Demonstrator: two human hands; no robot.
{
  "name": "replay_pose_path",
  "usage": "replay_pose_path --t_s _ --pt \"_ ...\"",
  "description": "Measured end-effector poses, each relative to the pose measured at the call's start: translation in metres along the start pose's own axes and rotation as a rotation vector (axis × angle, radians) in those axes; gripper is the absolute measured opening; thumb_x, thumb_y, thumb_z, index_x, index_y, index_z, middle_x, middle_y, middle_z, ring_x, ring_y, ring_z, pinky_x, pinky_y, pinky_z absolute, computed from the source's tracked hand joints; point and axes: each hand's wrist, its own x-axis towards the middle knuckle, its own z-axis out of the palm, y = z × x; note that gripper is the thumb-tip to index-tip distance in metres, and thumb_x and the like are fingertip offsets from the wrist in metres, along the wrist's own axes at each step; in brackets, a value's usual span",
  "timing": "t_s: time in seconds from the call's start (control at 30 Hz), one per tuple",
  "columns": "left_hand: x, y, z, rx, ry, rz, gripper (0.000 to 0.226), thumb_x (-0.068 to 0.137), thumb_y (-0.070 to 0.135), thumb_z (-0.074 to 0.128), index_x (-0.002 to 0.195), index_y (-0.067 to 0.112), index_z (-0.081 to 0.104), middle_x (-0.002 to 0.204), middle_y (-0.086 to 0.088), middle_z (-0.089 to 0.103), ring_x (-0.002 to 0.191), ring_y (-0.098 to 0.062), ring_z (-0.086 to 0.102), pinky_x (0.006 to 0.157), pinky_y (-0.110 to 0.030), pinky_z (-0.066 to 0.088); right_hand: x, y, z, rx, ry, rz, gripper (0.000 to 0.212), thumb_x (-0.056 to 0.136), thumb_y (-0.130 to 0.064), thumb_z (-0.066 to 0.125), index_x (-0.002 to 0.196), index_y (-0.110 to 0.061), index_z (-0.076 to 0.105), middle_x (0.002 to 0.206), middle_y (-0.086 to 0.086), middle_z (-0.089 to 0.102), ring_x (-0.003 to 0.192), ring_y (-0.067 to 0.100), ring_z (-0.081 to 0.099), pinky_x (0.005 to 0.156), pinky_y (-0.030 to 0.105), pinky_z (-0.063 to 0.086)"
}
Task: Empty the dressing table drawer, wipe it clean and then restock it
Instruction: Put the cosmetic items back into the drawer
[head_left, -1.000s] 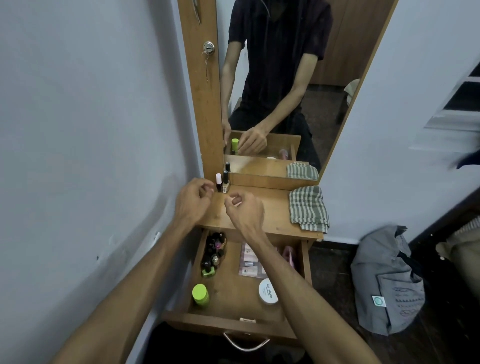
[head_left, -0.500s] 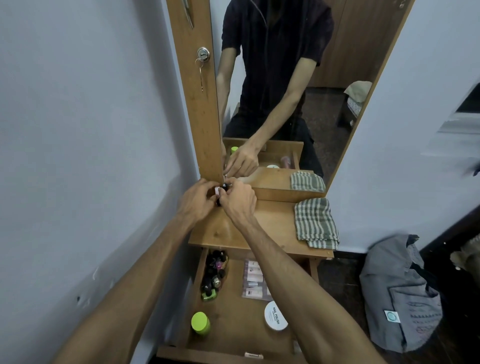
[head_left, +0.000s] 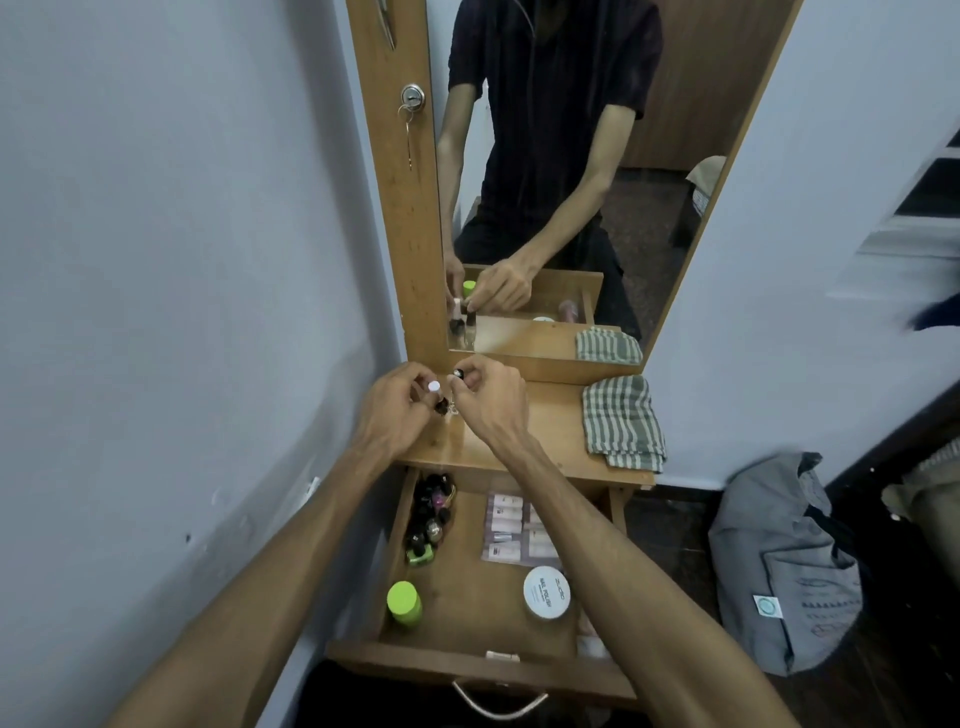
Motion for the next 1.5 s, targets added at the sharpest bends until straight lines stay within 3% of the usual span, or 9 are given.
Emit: replay_pose_path --t_s 0.1,0.27,0.5,0.67,0.8,0.9,1.13,1.33,1.5 --pt "-0.025 0.006 -0.007 -0.08 0.006 -0.046 0.01 0.084 0.034 0.074 0.083 0.033 0.064 0.081 0.019 0.067 0.073 -0.001 0.061 0.063 -0.022 0.049 -0.019 0.002 -0.015 0.021 -0.019 -0.029 0.016 0.086 -0.038 0.072 0.093 -0.024 0.077 0.073 -0.011 0.073 0.073 0.004 0.069 0.07 0.027 0.056" --pt "-0.067 0.016 -0.019 -0.108 -0.067 -0.056 0.012 0.08 0.032 0.078 0.079 0.03 0.066 0.072 0.015 0.068 0.066 -0.007 0.063 0.062 -0.028 0.052 -0.058 0.006 -0.035 0.07 -0.087 -0.031 0.014 0.085 -0.038 0.075 0.086 -0.024 0.077 0.063 -0.012 0.072 0.061 0.001 0.069 0.068 0.034 0.061" --pt "-0.117 0.027 -0.033 -0.044 -0.143 -0.049 0.014 0.073 0.027 0.08 0.072 0.029 0.066 0.065 0.017 0.066 0.061 -0.004 0.061 0.055 -0.019 0.046 -0.113 0.012 -0.039 0.042 -0.147 -0.018 0.015 0.076 -0.04 0.075 0.081 -0.026 0.075 0.062 -0.013 0.07 0.063 0.002 0.067 0.068 0.033 0.059" --pt "-0.15 0.024 -0.036 0.041 -0.204 -0.061 0.012 0.07 0.028 0.077 0.067 0.029 0.066 0.061 0.019 0.065 0.061 -0.003 0.063 0.053 -0.021 0.047 -0.152 0.02 -0.028 -0.014 -0.2 0.024 0.016 0.074 -0.048 0.075 0.075 -0.032 0.07 0.06 -0.016 0.068 0.062 0.0 0.065 0.064 0.028 0.056" --pt "-0.168 0.018 -0.037 0.168 -0.292 -0.099 0.009 0.07 0.031 0.075 0.068 0.029 0.066 0.065 0.013 0.068 0.066 -0.005 0.064 0.059 -0.027 0.053 -0.174 0.027 -0.017 -0.012 -0.247 0.071 0.017 0.076 -0.045 0.075 0.078 -0.029 0.072 0.056 -0.014 0.066 0.058 0.0 0.062 0.057 0.024 0.05" --pt "-0.175 0.016 -0.036 0.243 -0.339 -0.13 0.007 0.069 0.029 0.075 0.07 0.029 0.068 0.067 0.013 0.068 0.069 -0.009 0.065 0.059 -0.023 0.048 -0.184 0.028 -0.011 -0.034 -0.281 0.089 0.014 0.079 -0.042 0.074 0.081 -0.028 0.074 0.055 -0.015 0.063 0.062 0.003 0.062 0.059 0.022 0.041" --pt "-0.181 0.01 -0.031 0.33 -0.346 -0.177 0.013 0.074 0.038 0.078 0.078 0.028 0.072 0.077 0.012 0.07 0.076 -0.009 0.065 0.065 -0.021 0.045 -0.193 0.03 -0.001 -0.06 -0.349 0.121 0.013 0.083 -0.034 0.075 0.09 -0.023 0.077 0.066 -0.006 0.073 0.074 0.01 0.07 0.071 0.027 0.055" --pt "-0.178 0.008 -0.024 0.3 -0.362 -0.255 0.01 0.072 0.034 0.079 0.077 0.029 0.072 0.078 0.013 0.071 0.078 -0.01 0.066 0.064 -0.022 0.048 -0.196 0.03 0.006 -0.127 -0.419 0.091 0.021 0.087 -0.03 0.072 0.105 -0.023 0.078 0.082 -0.001 0.077 0.086 0.019 0.072 0.081 0.033 0.059" --pt "-0.173 0.007 -0.018 0.304 -0.386 -0.283 0.011 0.068 0.035 0.077 0.076 0.029 0.071 0.075 0.013 0.067 0.075 -0.01 0.064 0.061 -0.022 0.045 -0.194 0.03 0.011 -0.138 -0.446 0.059 0.026 0.086 -0.021 0.069 0.111 -0.02 0.076 0.082 0.003 0.077 0.085 0.024 0.072 0.081 0.036 0.059"
